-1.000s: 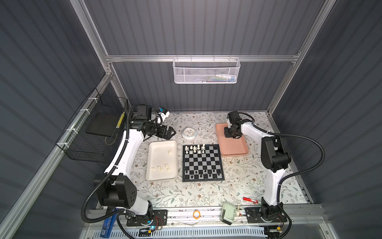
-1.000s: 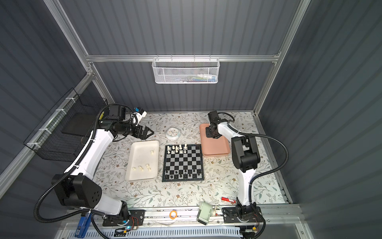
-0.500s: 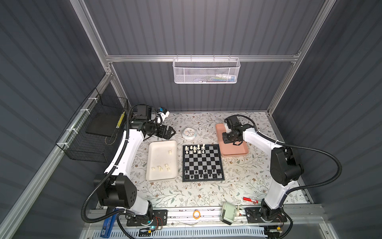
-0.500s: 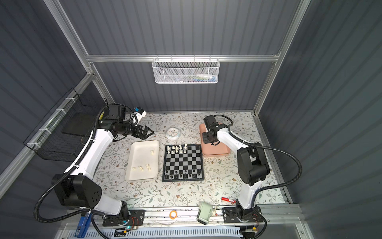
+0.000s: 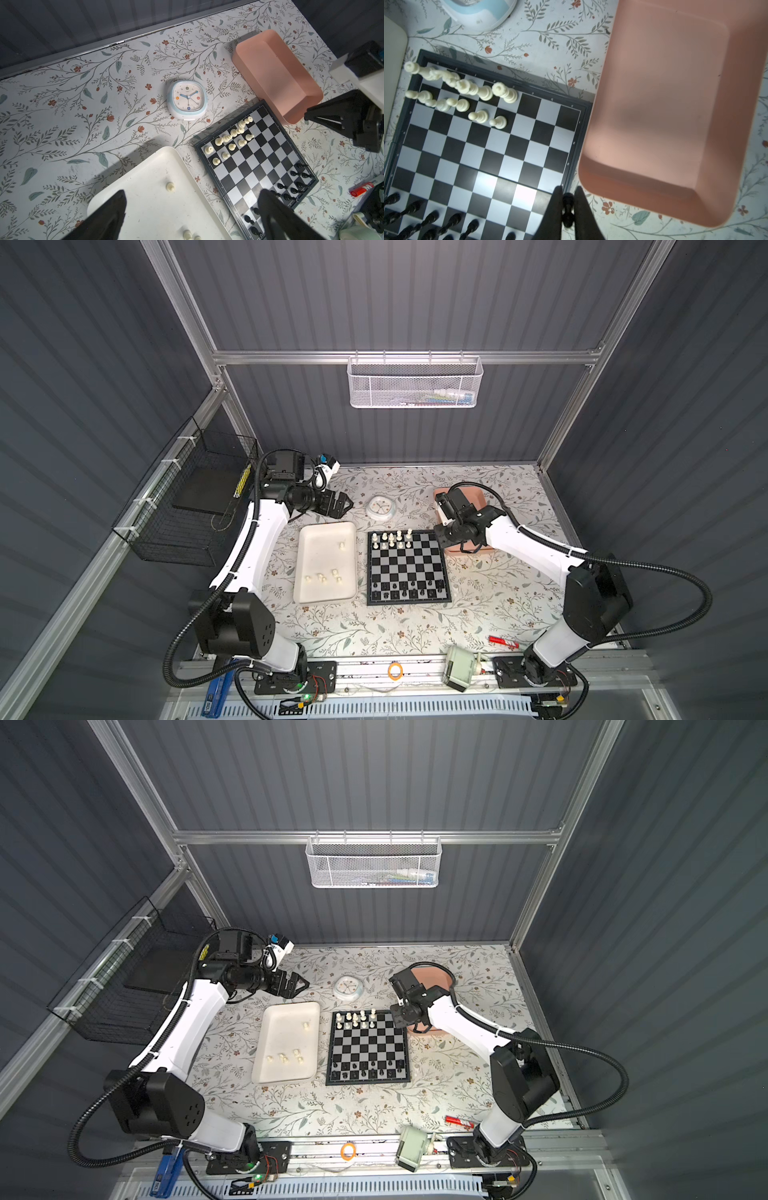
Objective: Set up the chess pieces on the board
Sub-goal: 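Carry the black pawn with the right gripper to the chessboard's near corner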
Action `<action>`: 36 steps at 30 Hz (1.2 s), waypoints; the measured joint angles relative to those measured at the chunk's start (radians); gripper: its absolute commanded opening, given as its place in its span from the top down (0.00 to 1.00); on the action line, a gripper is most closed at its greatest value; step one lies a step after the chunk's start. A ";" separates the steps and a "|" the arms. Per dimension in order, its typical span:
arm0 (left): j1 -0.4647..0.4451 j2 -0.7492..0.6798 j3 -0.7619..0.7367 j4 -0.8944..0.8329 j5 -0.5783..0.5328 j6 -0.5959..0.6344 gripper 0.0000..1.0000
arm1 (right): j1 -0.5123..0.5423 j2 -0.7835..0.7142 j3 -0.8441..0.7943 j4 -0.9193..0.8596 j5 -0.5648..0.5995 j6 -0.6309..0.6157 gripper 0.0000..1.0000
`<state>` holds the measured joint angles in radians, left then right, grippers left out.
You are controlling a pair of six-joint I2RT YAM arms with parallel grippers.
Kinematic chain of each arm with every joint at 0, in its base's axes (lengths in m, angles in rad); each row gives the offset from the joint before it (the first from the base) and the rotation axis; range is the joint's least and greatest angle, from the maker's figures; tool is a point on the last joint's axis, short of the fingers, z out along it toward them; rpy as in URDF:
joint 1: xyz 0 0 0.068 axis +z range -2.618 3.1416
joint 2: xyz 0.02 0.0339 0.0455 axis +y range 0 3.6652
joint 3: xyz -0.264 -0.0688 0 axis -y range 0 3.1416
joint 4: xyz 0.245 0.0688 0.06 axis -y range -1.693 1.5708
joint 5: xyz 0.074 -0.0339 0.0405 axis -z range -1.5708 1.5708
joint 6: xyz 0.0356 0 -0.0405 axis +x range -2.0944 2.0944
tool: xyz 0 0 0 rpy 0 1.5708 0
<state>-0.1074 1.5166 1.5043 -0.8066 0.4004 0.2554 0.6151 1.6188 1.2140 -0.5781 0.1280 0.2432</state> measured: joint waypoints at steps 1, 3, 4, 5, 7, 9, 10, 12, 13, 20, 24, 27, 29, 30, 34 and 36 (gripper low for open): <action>0.000 0.000 0.000 0.000 0.000 -0.002 0.00 | 0.013 -0.008 -0.010 0.000 0.001 0.007 0.85; 0.000 0.000 0.000 0.000 -0.005 -0.005 0.01 | 0.040 -0.024 -0.028 -0.001 0.007 0.022 0.85; 0.000 0.000 0.000 0.000 -0.007 -0.005 0.00 | 0.051 -0.031 -0.035 -0.002 0.010 0.028 0.85; 0.000 0.000 0.000 0.000 -0.007 -0.005 0.01 | 0.065 -0.040 -0.045 -0.001 0.011 0.036 0.85; 0.001 0.000 0.000 0.000 -0.011 -0.006 0.01 | 0.089 -0.056 -0.063 0.001 0.014 0.049 0.85; 0.003 0.000 0.000 0.001 -0.012 -0.009 0.01 | 0.112 -0.069 -0.078 0.002 0.016 0.065 0.85; 0.005 0.000 0.000 0.003 -0.012 -0.009 0.01 | 0.124 -0.074 -0.084 0.001 0.018 0.072 0.85; 0.005 0.000 0.000 0.006 -0.015 -0.013 0.01 | 0.148 -0.082 -0.098 0.005 0.023 0.090 0.85; 0.005 0.000 0.000 0.008 -0.015 -0.014 0.01 | 0.161 -0.088 -0.107 0.007 0.026 0.099 0.85; 0.006 0.000 0.000 0.017 -0.015 -0.017 0.00 | 0.236 -0.105 -0.151 0.027 0.037 0.151 0.85; 0.006 0.000 0.000 0.018 -0.015 -0.018 0.00 | 0.264 -0.105 -0.154 0.037 0.041 0.170 0.85; 0.006 0.000 0.000 0.018 -0.015 -0.022 0.01 | 0.278 -0.105 -0.154 0.045 0.045 0.181 0.85; 0.006 0.000 0.000 0.018 -0.015 -0.024 0.01 | 0.287 -0.103 -0.157 0.055 0.045 0.190 0.85; 0.006 0.000 0.000 0.018 -0.015 -0.024 0.00 | 0.290 -0.102 -0.159 0.059 0.045 0.194 0.85; 0.006 0.000 0.000 0.019 -0.015 -0.024 0.00 | 0.305 -0.085 -0.170 0.072 0.045 0.208 0.85; 0.006 0.000 0.000 0.019 -0.015 -0.024 0.00 | 0.312 -0.076 -0.176 0.077 0.044 0.215 0.85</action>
<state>-0.1009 1.5166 1.5043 -0.7879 0.3851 0.2314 0.9272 1.5433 1.0378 -0.5014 0.1722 0.4583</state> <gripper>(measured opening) 0.995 0.153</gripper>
